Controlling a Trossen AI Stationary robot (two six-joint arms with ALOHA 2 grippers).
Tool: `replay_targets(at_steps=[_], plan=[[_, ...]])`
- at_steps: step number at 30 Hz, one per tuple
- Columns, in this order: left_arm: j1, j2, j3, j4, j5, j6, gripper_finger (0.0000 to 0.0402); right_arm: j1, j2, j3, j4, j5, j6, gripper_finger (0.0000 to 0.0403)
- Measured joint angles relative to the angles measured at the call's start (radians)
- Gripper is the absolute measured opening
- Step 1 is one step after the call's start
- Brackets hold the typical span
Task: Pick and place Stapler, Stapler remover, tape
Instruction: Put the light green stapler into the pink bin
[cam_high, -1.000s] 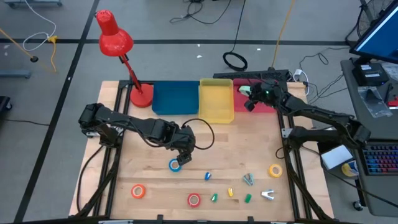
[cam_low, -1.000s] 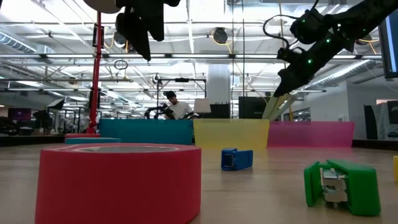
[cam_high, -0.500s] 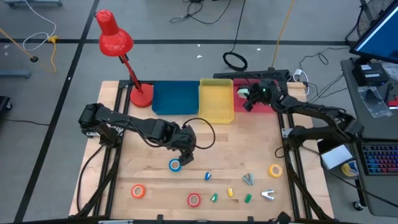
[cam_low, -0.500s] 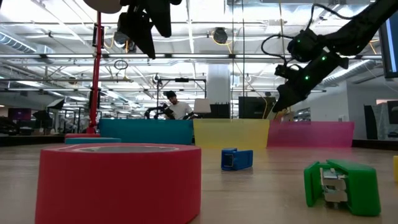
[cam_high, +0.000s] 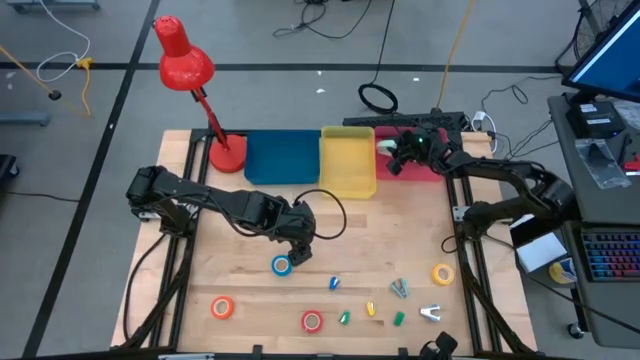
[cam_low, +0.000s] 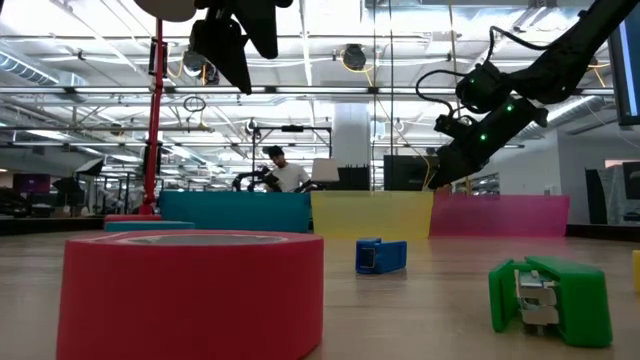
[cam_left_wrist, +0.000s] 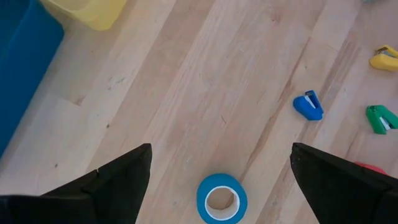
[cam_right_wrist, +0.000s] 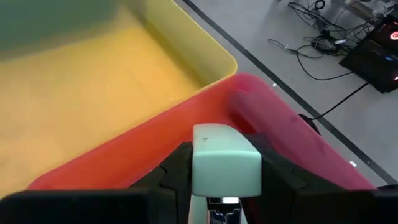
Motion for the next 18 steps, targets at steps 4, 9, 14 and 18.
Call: replay_targets(at_steps=[4,9,14,18], plan=[[0.0,0.0,0.0,0.0,0.0,0.0,0.0379,0.0,0.006,0.0,-0.009,0.001,-0.002,0.0115],[0.0,0.0,0.0,0.0,0.0,0.014,0.0379,0.002,0.002,-0.001,-0.062,0.04,-0.02,0.0115],[0.0,0.0,0.0,0.0,0.0,0.024,0.0379,0.0,0.01,-0.011,-0.149,0.079,-0.027,0.0127],[0.0,0.0,0.0,0.003,0.0,0.043,0.0379,0.002,0.007,-0.006,-0.179,0.116,-0.035,0.0124]])
